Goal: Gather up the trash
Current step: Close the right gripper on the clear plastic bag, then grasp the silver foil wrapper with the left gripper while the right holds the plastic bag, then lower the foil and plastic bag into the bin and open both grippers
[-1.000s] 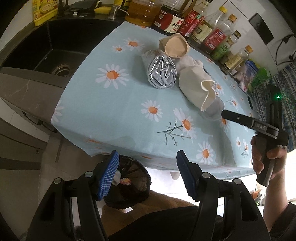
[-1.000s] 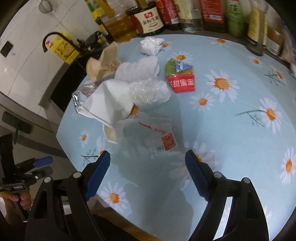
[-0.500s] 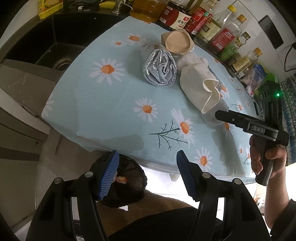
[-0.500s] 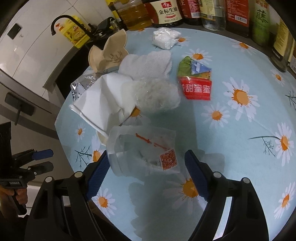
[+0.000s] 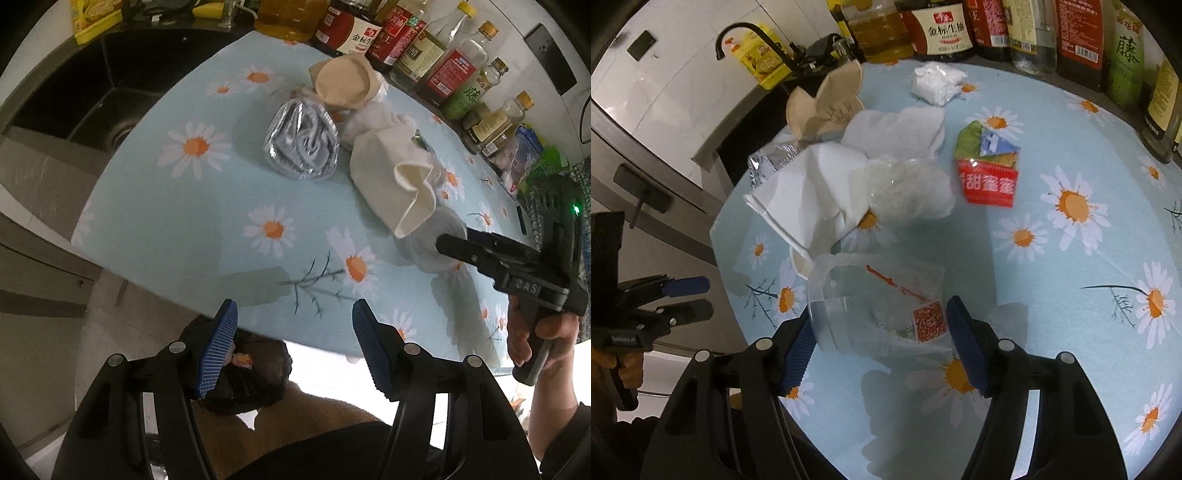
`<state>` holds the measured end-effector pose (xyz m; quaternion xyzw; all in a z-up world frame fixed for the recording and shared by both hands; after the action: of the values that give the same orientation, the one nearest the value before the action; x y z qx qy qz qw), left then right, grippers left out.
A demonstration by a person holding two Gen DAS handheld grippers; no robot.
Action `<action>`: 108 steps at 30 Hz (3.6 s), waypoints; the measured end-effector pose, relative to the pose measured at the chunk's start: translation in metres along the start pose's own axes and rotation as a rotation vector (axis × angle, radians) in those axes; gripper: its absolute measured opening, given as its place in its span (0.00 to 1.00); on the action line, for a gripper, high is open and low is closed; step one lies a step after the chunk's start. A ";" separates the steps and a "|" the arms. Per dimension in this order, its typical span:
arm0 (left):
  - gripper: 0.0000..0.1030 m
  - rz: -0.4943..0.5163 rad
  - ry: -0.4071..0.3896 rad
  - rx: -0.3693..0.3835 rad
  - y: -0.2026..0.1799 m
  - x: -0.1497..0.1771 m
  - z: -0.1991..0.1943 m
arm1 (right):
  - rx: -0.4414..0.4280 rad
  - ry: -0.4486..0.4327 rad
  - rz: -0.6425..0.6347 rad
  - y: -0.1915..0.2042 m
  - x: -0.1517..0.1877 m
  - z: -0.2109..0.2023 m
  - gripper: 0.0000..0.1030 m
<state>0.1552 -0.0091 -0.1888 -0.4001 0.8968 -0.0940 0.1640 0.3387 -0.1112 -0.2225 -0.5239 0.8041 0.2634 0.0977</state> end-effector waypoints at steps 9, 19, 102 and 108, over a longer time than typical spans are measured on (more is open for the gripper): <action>0.61 0.056 -0.055 -0.020 -0.021 -0.044 -0.002 | 0.015 -0.056 0.067 -0.019 0.015 -0.032 0.64; 0.70 0.103 -0.090 -0.057 -0.031 -0.091 0.001 | 0.028 -0.126 0.143 -0.023 0.035 -0.062 0.64; 0.53 0.339 0.126 0.258 0.088 0.027 -0.017 | 0.150 -0.125 0.395 0.184 0.081 -0.007 0.64; 0.53 0.330 0.195 0.241 0.101 0.055 0.005 | 0.089 -0.102 0.474 0.189 0.098 0.015 0.64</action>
<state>0.0534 0.0164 -0.2356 -0.2144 0.9440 -0.2105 0.1362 0.1251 -0.1218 -0.2170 -0.3016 0.9095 0.2693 0.0969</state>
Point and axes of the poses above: each gripper's, at about its wrist camera, not at the fingertips, and z roughly the way its jaws point, y to its left, x to its underside, the point moved 7 cm from there along z, roughly the way its jaws point, and after that the axes turned 8 degrees about -z, right-handed, at the moved point
